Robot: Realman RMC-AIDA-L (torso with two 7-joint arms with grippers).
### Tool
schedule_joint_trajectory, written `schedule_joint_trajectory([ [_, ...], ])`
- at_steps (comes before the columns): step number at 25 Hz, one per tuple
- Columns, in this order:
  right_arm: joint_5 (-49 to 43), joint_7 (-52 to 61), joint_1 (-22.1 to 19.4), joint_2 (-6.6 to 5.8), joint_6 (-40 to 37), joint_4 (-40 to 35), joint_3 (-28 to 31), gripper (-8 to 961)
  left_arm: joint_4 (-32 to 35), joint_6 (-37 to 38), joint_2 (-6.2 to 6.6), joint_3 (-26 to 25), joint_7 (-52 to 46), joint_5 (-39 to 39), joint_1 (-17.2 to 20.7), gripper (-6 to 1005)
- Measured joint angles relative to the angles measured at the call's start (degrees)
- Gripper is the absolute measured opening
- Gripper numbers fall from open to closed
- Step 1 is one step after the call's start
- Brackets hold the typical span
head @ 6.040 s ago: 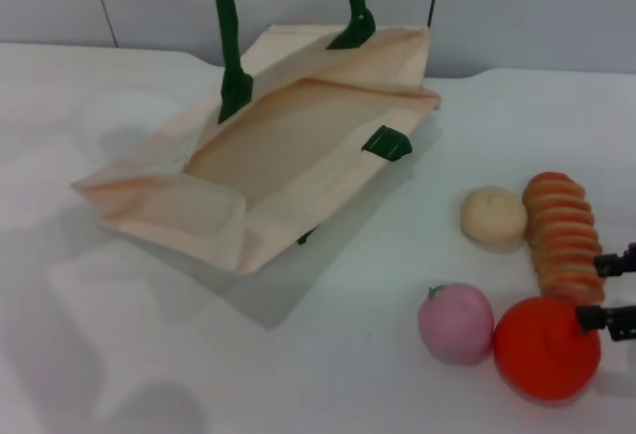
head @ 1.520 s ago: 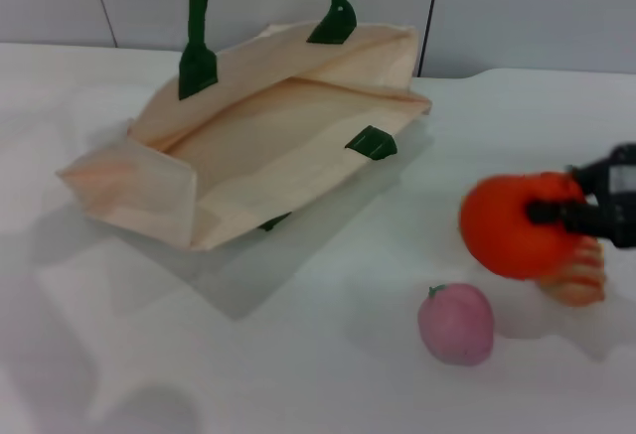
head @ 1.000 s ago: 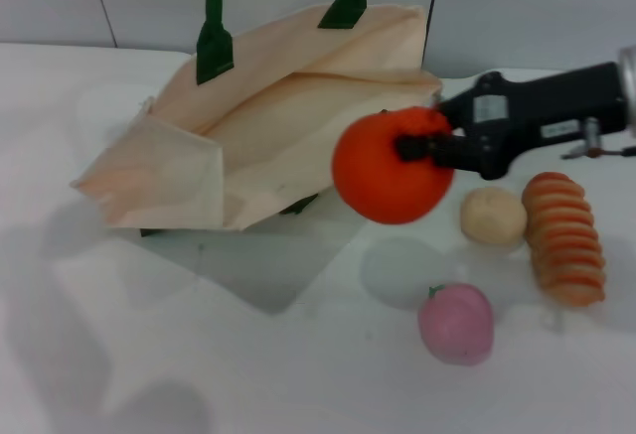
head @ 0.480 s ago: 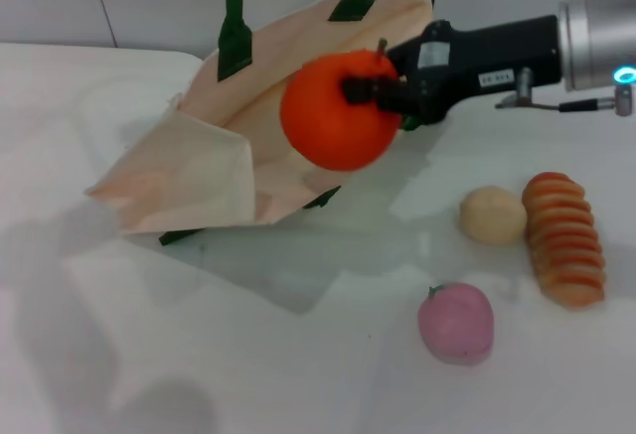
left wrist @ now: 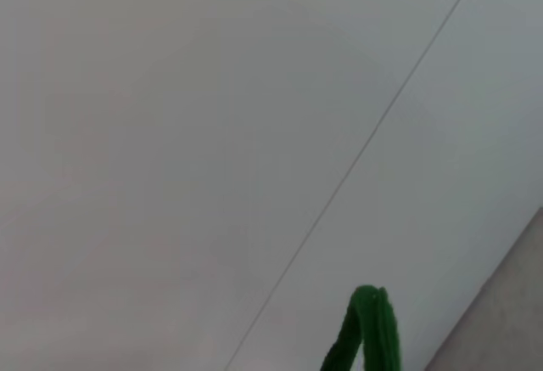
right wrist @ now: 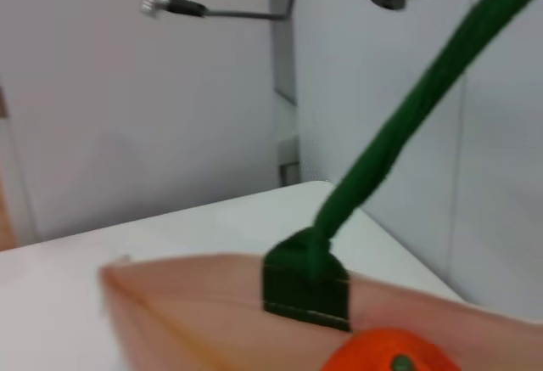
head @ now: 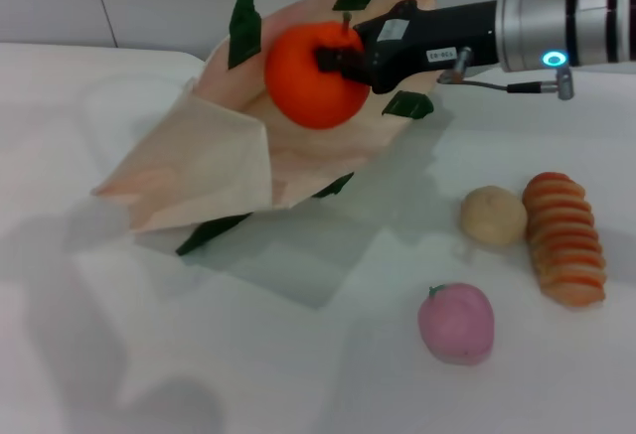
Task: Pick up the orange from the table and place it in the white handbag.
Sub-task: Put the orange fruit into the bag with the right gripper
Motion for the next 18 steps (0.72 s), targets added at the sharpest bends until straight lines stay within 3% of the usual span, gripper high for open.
schedule_joint_trajectory([
  [18,1.9,-0.2,4.4,0.27,-19.1,8.1,-2.4,73,0.0,0.4,0.00,0.0,-0.4,-2.0,-1.5,21],
])
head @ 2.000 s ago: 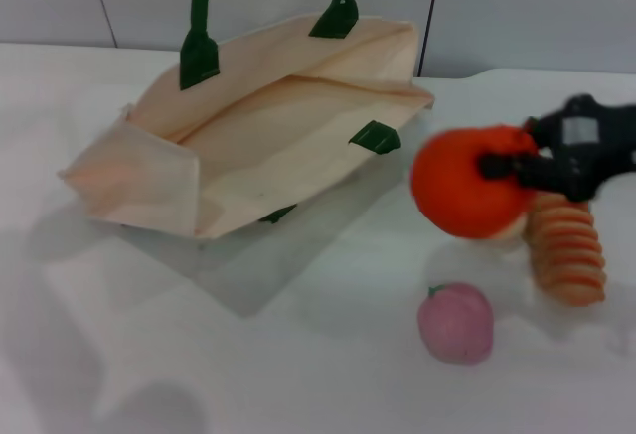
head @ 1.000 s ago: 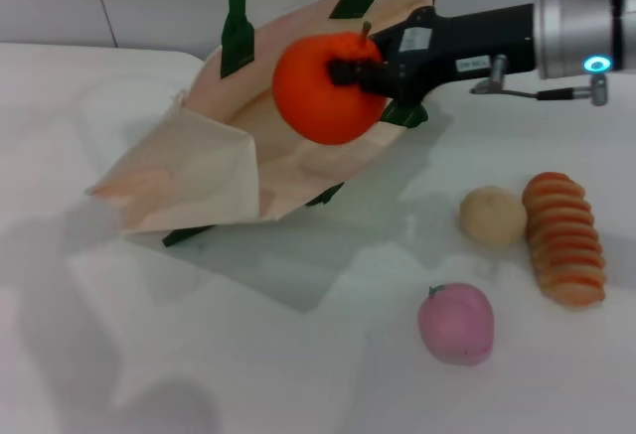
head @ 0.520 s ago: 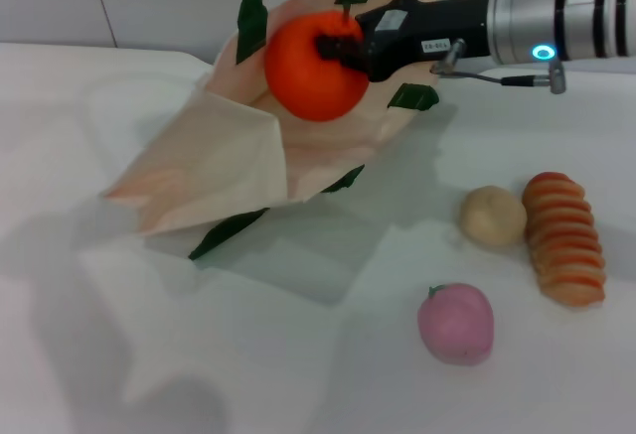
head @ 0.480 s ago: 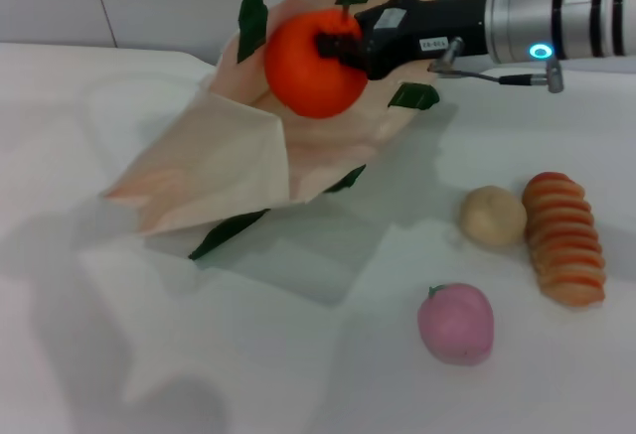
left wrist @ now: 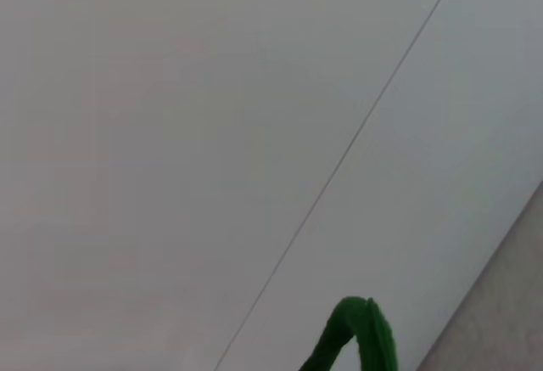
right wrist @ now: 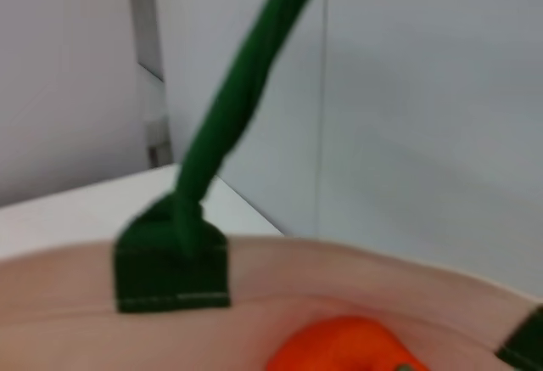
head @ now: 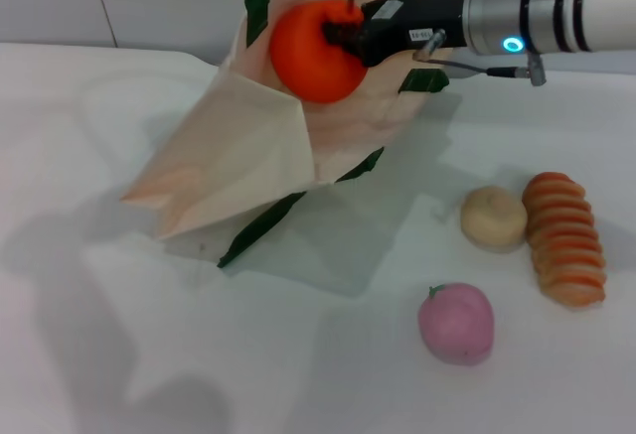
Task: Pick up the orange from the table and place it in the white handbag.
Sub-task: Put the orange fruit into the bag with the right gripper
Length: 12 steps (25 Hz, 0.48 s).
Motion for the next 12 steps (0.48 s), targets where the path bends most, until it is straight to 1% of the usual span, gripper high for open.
schedule_joint_trajectory([
  [12,0.0,0.0,0.4,0.05,-6.9,1.5,-2.5,71,0.0,0.2,0.00,0.0,-0.1,-1.1,-0.5,21],
])
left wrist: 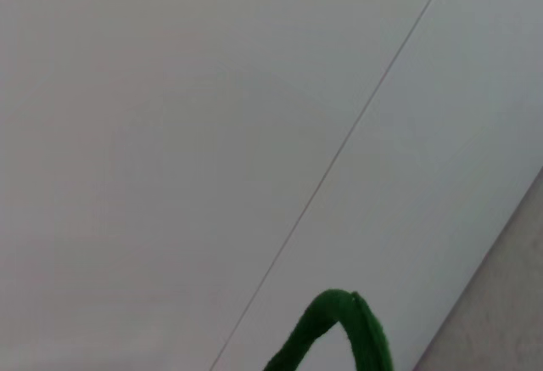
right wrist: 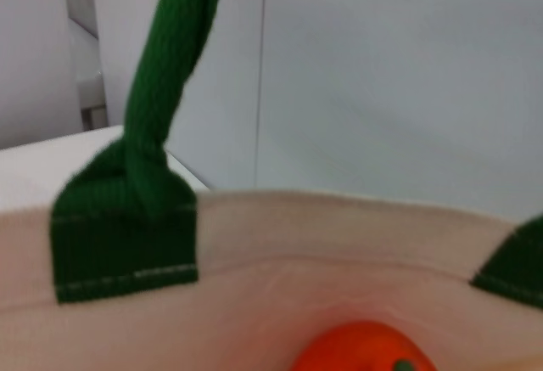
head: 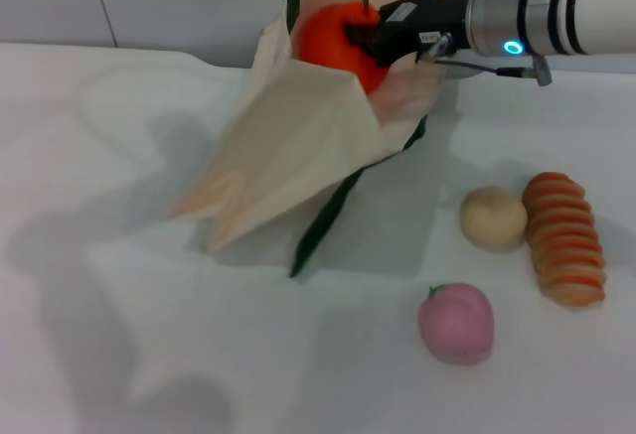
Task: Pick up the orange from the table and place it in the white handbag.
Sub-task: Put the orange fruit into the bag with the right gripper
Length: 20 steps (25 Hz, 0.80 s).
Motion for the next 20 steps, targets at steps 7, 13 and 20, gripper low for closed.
schedule_joint_trajectory([
  [7,0.1,0.0,0.5,0.03,-0.3,0.0,-2.1,133,0.0,0.0,0.00,0.0,0.0,-0.4,0.5,20],
  [13,0.0,-2.6,0.6,0.03,1.2,0.1,-2.2,214,0.0,0.0,0.00,0.0,0.1,-0.4,0.9,17],
  [20,0.3,-3.6,0.6,0.06,2.3,0.1,-2.2,419,0.0,-0.5,0.00,0.0,0.3,-0.7,1.8,16],
])
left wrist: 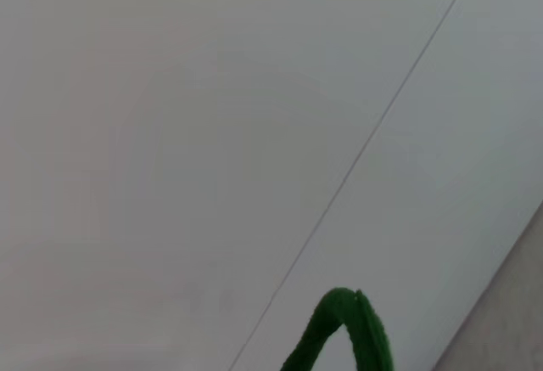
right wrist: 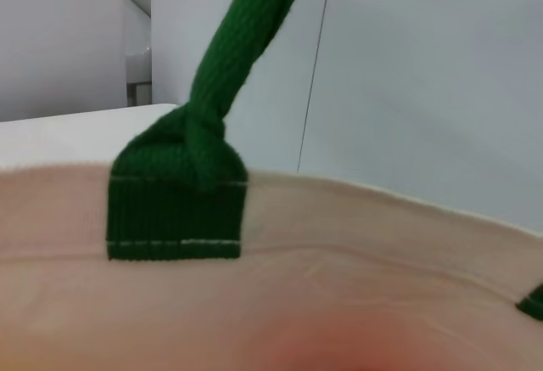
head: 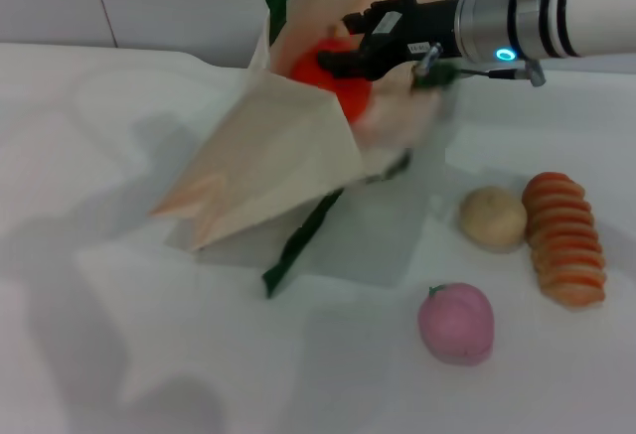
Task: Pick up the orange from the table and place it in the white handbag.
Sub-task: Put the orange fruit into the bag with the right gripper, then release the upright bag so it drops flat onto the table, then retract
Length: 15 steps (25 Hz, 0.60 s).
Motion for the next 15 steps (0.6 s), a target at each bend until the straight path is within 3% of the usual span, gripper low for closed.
schedule_joint_trajectory([
  [5,0.0,0.3,-0.2,-0.04,1.2,-0.3,0.3,662,0.0,-0.1,0.09,0.0,0.2,-1.5,1.5,17],
  [11,0.0,1.3,-0.6,-0.40,2.4,-0.7,0.5,886,0.9,-2.5,0.37,0.0,0.0,-2.2,3.3,17],
  [15,-0.2,2.8,-2.1,-0.59,2.8,-3.1,0.2,889,5.4,-6.1,1.26,0.0,0.0,-3.2,4.7,20],
])
